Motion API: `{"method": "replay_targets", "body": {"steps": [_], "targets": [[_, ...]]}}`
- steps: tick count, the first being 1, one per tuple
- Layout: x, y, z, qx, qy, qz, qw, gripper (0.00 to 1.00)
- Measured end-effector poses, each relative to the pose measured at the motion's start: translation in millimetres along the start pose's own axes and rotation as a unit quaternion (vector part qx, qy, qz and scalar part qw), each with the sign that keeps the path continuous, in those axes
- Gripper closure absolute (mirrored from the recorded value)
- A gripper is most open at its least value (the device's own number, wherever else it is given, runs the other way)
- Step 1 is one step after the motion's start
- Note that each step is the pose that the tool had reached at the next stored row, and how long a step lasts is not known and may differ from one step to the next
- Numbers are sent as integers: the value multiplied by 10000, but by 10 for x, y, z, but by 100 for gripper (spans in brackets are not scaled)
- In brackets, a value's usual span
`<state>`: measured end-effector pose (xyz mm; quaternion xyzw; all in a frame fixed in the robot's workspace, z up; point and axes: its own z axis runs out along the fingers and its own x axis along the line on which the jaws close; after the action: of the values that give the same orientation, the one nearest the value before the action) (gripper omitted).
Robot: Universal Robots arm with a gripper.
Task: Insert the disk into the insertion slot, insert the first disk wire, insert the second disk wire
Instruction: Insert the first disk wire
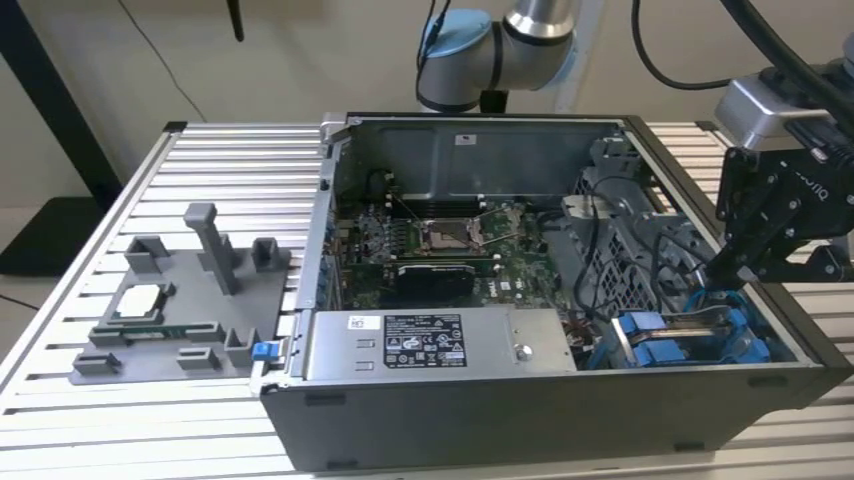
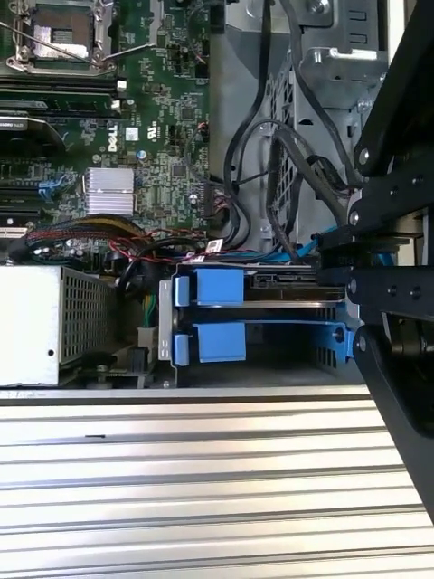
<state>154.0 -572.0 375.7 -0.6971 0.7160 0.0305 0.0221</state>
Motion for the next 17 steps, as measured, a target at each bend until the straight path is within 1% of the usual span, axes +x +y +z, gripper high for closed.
{"method": "replay_targets", "body": {"steps": [1,3,4,6,7,9,14,15,17], "targets": [[3,-7,5,-15,1,1,10000,100],[16,-18,16,-17,-13,1,10000,100],[27,-23,21,-25,-18,2,10000,100],[48,-29,30,-85,-17,6,10000,100],[54,-31,37,-105,-19,8,9999,100],[63,-31,54,-129,-24,10,9999,100],[67,-32,100,-195,-23,15,9998,100],[70,-34,104,-209,-30,16,9998,100],[77,-38,114,-230,-72,16,9997,100]]}}
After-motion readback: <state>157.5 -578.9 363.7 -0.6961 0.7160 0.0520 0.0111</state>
